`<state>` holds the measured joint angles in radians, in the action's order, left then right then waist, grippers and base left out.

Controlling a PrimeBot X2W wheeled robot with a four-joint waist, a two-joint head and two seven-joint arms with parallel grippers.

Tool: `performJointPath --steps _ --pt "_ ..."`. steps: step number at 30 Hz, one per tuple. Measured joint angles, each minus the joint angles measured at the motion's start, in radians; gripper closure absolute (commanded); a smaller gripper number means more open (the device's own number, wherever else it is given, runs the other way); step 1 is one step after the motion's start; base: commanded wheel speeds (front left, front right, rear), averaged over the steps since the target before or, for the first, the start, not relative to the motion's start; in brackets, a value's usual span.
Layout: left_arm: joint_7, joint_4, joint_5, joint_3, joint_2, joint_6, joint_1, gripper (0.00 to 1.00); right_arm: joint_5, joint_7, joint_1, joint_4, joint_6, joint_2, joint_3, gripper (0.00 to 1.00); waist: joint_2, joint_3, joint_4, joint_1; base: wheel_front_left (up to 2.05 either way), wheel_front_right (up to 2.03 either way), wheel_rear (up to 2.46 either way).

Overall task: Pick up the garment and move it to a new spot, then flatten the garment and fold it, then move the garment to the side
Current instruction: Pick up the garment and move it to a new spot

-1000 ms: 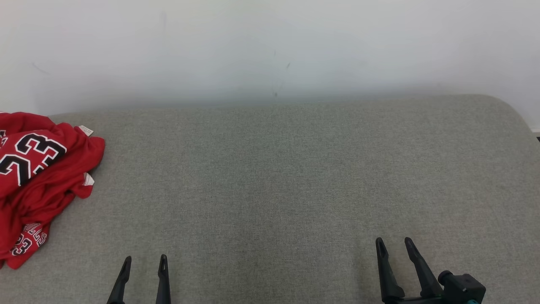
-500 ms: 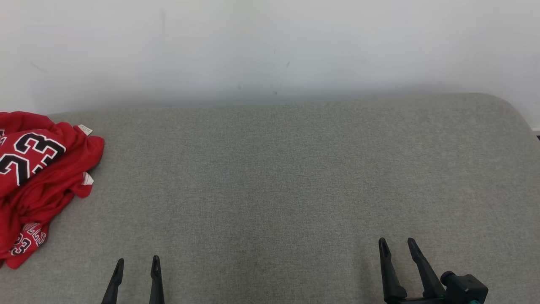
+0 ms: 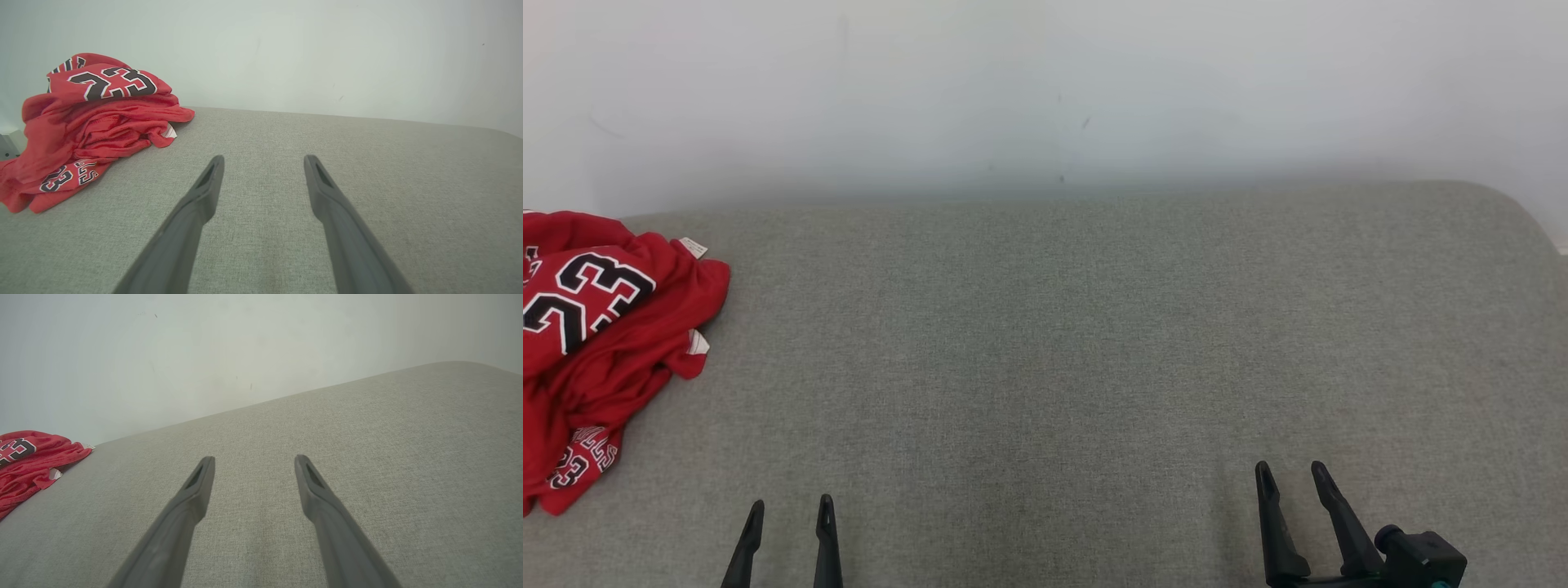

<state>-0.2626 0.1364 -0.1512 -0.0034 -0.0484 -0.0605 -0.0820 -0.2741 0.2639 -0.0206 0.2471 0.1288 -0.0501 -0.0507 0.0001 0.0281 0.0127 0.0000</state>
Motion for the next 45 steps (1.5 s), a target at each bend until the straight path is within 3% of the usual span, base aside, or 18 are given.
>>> performJointPath --steps 15,45 --pt "0.000 0.012 0.003 0.013 0.000 0.027 -0.002 0.00 0.012 0.000 -0.013 0.006 0.000 0.000 0.007 0.00 0.0000 -0.006 0.085 0.0000 0.00 0.00 0.00" --pt "0.000 0.012 0.020 0.038 0.000 0.059 -0.053 0.00 0.021 0.000 -0.044 0.025 0.000 0.000 -0.006 0.00 0.0000 -0.030 0.427 0.0000 0.00 0.00 0.00"
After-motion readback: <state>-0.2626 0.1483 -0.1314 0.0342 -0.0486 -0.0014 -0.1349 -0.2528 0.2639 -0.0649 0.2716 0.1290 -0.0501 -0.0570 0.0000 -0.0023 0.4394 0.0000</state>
